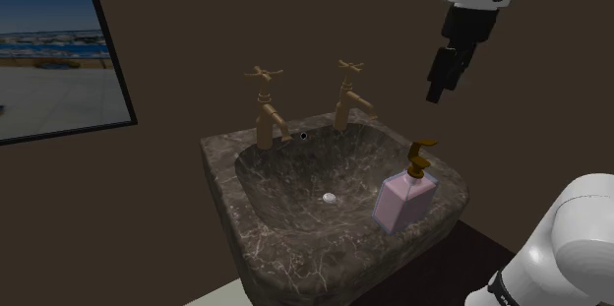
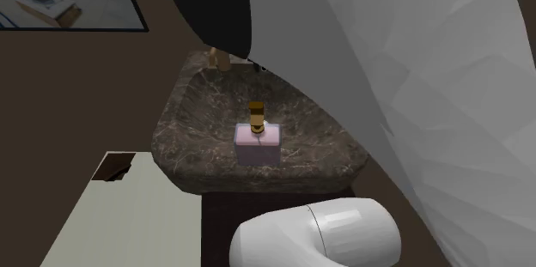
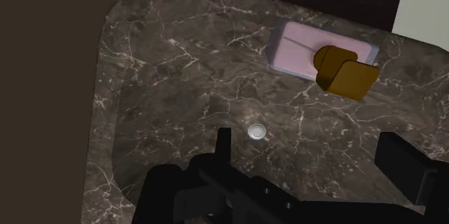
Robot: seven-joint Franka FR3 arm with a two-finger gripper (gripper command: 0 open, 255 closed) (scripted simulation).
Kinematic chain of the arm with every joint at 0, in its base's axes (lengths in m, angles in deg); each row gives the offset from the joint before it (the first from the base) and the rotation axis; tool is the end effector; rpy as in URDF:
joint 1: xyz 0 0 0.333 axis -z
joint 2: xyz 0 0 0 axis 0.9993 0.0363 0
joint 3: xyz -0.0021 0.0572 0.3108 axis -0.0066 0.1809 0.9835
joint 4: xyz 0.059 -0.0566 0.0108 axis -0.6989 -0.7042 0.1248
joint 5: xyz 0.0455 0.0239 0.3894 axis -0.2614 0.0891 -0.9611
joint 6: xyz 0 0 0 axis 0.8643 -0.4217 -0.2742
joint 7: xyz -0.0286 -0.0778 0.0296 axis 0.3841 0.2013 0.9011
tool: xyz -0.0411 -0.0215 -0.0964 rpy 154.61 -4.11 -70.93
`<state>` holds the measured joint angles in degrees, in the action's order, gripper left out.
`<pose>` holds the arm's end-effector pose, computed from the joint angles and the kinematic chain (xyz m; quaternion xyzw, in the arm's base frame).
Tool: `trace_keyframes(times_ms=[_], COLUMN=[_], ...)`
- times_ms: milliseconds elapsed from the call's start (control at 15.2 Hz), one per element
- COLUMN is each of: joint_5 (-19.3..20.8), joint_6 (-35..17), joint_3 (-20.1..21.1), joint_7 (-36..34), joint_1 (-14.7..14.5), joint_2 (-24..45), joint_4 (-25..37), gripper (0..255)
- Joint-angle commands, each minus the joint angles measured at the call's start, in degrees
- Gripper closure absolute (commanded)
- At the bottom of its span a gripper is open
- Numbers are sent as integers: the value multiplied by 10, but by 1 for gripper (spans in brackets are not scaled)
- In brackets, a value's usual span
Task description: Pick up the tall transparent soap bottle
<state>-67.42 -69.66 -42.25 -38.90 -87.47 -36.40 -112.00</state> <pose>0.2952 0.0022 0.6056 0.9992 0.0240 0.0080 0.0316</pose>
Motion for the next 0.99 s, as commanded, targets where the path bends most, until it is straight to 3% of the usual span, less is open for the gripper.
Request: trace_keyframes(times_ms=[0,462,924], joint_5=[0,-63,-66], joint_6=[0,17,-29], joint_3=[0,32,35], joint_7=[0,-52,-52], joint_1=[0,-18,-19], joint_2=[0,74,75], joint_4=[0,-44,-92], gripper=[0,0,0])
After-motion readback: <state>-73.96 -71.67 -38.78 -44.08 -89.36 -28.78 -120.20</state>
